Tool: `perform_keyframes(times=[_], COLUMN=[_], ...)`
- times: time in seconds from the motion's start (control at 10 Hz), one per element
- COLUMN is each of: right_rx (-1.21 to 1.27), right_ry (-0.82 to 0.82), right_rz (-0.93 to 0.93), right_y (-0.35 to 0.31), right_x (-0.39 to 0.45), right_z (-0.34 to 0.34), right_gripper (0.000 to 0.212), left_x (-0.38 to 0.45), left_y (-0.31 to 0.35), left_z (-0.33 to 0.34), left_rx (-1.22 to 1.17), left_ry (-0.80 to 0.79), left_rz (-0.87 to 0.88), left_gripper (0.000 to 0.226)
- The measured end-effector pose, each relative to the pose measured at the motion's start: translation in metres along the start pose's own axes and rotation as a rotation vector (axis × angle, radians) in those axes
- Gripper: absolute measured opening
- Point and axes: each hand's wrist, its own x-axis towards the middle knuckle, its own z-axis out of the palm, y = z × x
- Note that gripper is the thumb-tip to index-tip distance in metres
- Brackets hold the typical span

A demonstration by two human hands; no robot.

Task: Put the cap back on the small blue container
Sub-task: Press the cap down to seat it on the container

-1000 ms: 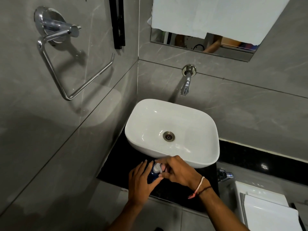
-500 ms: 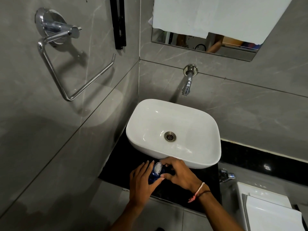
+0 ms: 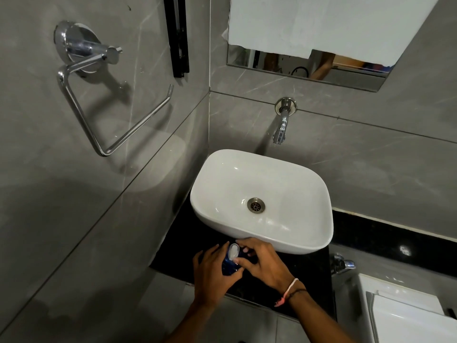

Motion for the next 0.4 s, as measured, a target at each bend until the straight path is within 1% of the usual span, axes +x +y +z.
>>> perform_keyframes(times=[0.1, 0.2, 0.3, 0.4], right_rx=[-0.068, -0.121, -0.222, -0.264], right_ry=[0.130, 0.215, 0.284, 0.301], right_rz=[-0.066, -0.096, -0.096, -0.084], right_y=[-0.001, -0.001, -0.002, 0.002], right_x=[0.003, 0.005, 0.006, 0.007], right_z=[-0.007, -0.012, -0.017, -0.019], right_gripper=[0.048, 0.049, 0.052, 0.054], left_x=[0.005, 0.015, 0.027, 0.031], left_y=[-0.023, -0.046, -0.073, -0.077], left_z=[-0.020, -0.039, -0.067, -0.075], left_rx=[-0.011, 0.007, 0.033, 0.036], left_ry=[0.049, 0.074, 0.094, 0.112], left_rz=[-0.026, -0.088, -0.119, -0.092], left_gripper=[0.067, 0.068, 0.071, 0.078])
